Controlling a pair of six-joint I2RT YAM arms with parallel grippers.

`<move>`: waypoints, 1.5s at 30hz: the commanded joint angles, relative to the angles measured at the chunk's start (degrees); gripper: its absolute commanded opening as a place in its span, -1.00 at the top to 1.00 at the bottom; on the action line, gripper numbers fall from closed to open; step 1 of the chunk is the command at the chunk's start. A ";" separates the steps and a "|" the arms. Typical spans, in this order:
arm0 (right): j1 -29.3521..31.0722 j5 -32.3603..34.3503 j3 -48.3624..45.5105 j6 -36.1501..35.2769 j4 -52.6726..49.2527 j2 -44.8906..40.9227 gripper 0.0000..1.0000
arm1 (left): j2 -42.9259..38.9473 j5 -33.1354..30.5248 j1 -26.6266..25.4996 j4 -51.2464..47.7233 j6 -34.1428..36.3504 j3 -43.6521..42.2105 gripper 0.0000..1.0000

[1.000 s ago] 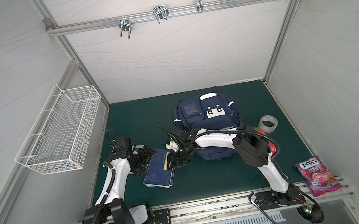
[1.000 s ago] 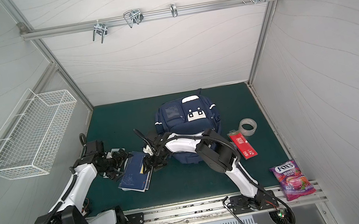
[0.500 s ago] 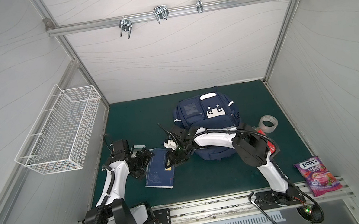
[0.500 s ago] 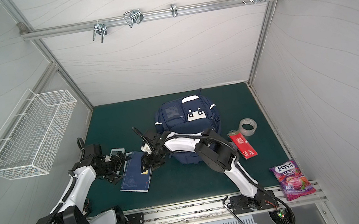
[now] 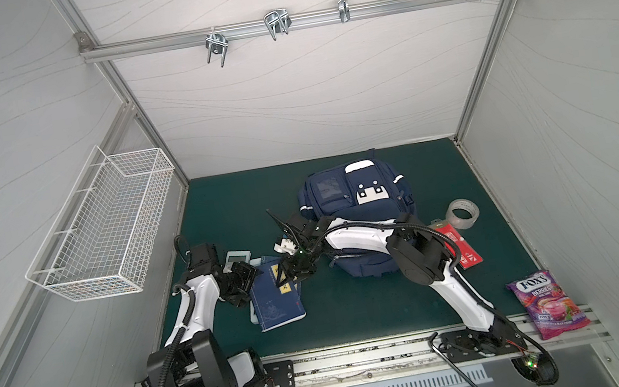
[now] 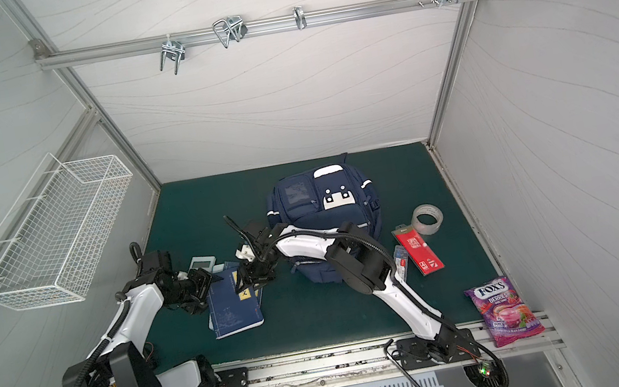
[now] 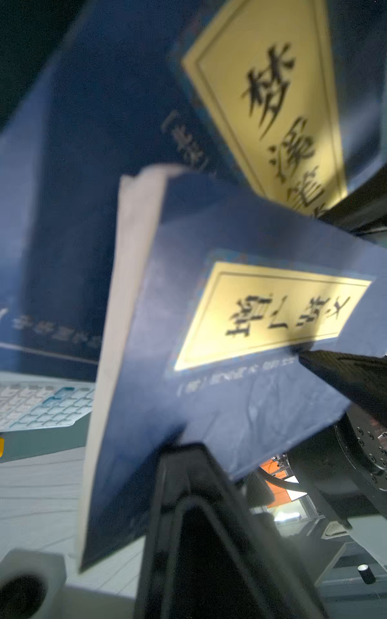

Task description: Pack the student bag

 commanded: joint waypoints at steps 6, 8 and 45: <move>-0.08 -4.20 0.50 1.04 1.58 1.09 0.03 | -7.31 -4.58 0.16 -4.40 -1.78 2.49 0.18; -0.23 -4.16 0.47 0.66 1.08 0.67 0.04 | -8.68 -5.63 0.11 -5.72 -1.64 3.36 0.47; -30.22 -21.40 -35.83 13.63 20.89 -57.52 -0.83 | 9.34 27.41 -31.30 94.78 -56.09 19.11 1.00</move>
